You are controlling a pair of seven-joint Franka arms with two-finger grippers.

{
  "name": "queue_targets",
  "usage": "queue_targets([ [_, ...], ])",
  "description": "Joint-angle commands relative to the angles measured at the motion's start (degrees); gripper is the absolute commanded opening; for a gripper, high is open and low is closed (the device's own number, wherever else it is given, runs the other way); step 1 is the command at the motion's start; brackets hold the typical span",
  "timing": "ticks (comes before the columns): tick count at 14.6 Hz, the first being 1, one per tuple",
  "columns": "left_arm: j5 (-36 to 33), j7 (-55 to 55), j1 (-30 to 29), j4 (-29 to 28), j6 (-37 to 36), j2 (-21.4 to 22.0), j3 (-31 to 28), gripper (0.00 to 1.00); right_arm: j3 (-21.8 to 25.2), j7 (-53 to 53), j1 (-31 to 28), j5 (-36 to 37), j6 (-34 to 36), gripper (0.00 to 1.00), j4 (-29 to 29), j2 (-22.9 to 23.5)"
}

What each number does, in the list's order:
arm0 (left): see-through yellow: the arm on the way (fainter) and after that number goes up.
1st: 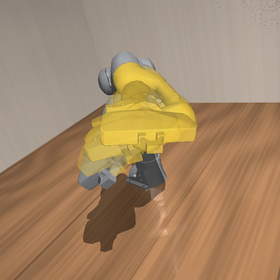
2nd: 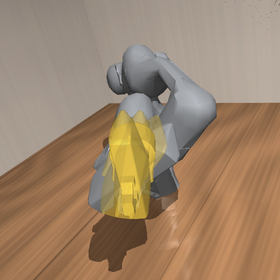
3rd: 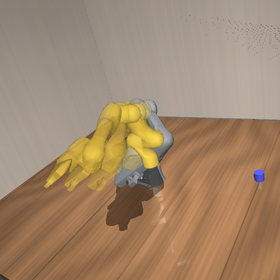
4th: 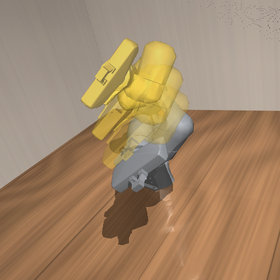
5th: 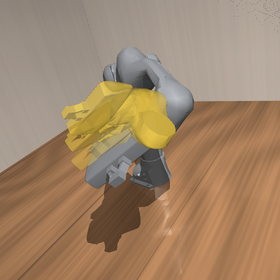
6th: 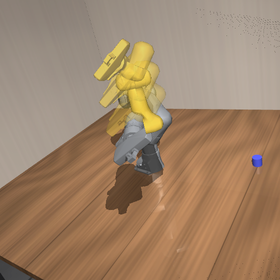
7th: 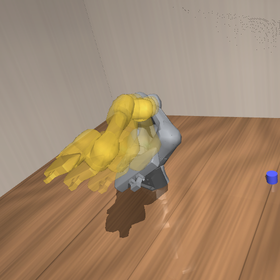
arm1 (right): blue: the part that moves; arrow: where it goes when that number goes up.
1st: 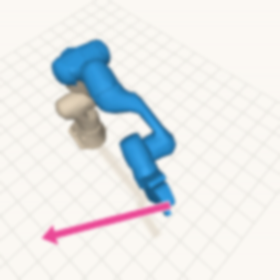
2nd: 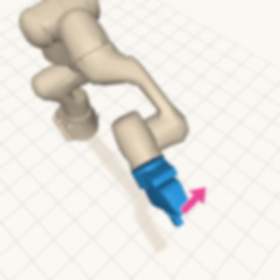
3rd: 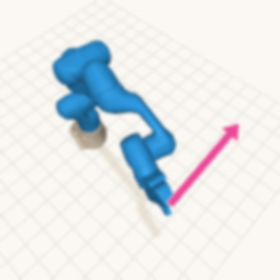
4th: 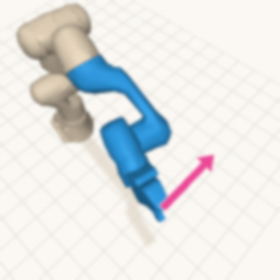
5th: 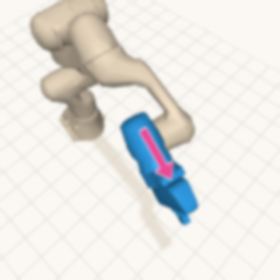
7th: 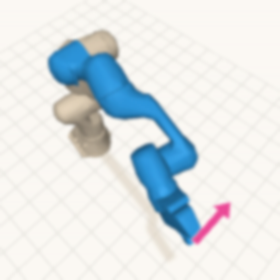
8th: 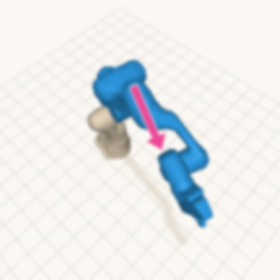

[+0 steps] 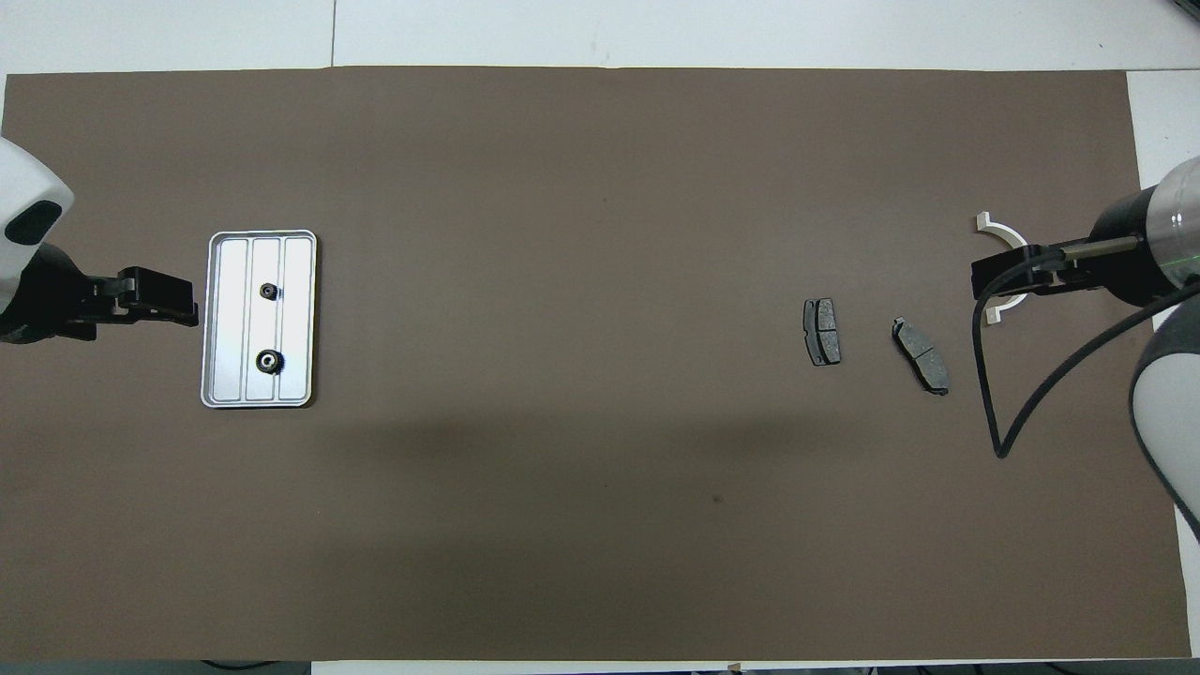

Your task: Place bearing gear from tray to pile

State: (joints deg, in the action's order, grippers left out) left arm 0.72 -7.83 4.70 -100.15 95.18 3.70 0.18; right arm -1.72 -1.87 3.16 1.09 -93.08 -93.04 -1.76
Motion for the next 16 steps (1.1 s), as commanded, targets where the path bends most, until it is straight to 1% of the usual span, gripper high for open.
queue_targets([
  [1, -0.3, 0.3, 1.6, -0.9, 0.4, 0.9, -0.4, 1.00, -0.2, -0.7, -0.3, -1.1, -1.1, 1.00, -0.6, -0.4],
  [3, -0.3, -0.2, 2.0, -1.8, -0.2, 1.4, -0.4, 1.00, -0.2, -0.7, -0.3, -1.1, -1.0, 1.00, -0.7, -0.4],
  [4, -0.3, -0.3, 2.0, -3.2, -0.3, 1.7, -0.4, 1.00, -0.2, -0.7, -0.3, -1.1, -1.0, 1.00, -0.7, -0.4],
  [6, -0.3, -1.3, 1.8, -8.5, 1.2, 4.5, -0.7, 1.00, -0.3, -0.7, -0.3, -1.1, -1.0, 1.00, -0.7, -0.4],
  [7, -0.6, -0.5, 1.3, -10.7, 3.9, 5.1, -0.6, 1.00, -0.2, -0.7, -0.3, -1.1, -1.0, 1.00, -0.7, -0.5],
  [9, -0.8, 4.6, -1.5, -14.4, 8.5, 4.5, -0.8, 1.00, -0.2, -0.6, -0.4, -1.1, -1.1, 1.00, -0.7, -0.4],
  [10, -0.8, 7.1, -3.0, -14.8, 10.2, 2.7, -0.7, 1.00, -0.2, -0.6, -0.5, -1.1, -1.2, 1.00, -0.8, -0.5],
  [11, -0.8, 7.6, -3.3, -15.3, 12.6, 0.1, -0.7, 1.00, -0.2, -0.6, -0.6, -1.1, -1.2, 1.00, -0.8, -0.5],
  [12, -0.7, 7.7, -3.6, -16.9, 15.8, -1.4, -0.8, 1.00, -0.2, -0.5, -0.7, -1.1, -1.2, 1.00, -0.8, -0.5],
  [13, -0.7, 7.7, -4.4, -20.1, 19.9, -1.8, -0.7, 1.00, -0.2, -0.4, -0.7, -1.0, -1.2, 1.00, -0.8, -0.5],
  [14, -0.7, 7.7, -4.9, -24.4, 25.5, -1.3, -0.6, 1.00, -0.2, -0.4, -0.4, -1.1, -1.3, 1.00, -0.9, -0.5],
  [15, -0.7, 7.5, -4.8, -27.3, 29.6, -1.2, -0.6, 1.00, -0.2, -0.5, -0.4, -1.1, -1.3, 1.00, -1.0, -0.5],
  [16, -0.7, 7.5, -4.7, -28.2, 31.1, -1.7, -0.6, 1.00, -0.2, -0.6, -0.3, -1.1, -1.1, 1.00, -1.1, -0.7],
])
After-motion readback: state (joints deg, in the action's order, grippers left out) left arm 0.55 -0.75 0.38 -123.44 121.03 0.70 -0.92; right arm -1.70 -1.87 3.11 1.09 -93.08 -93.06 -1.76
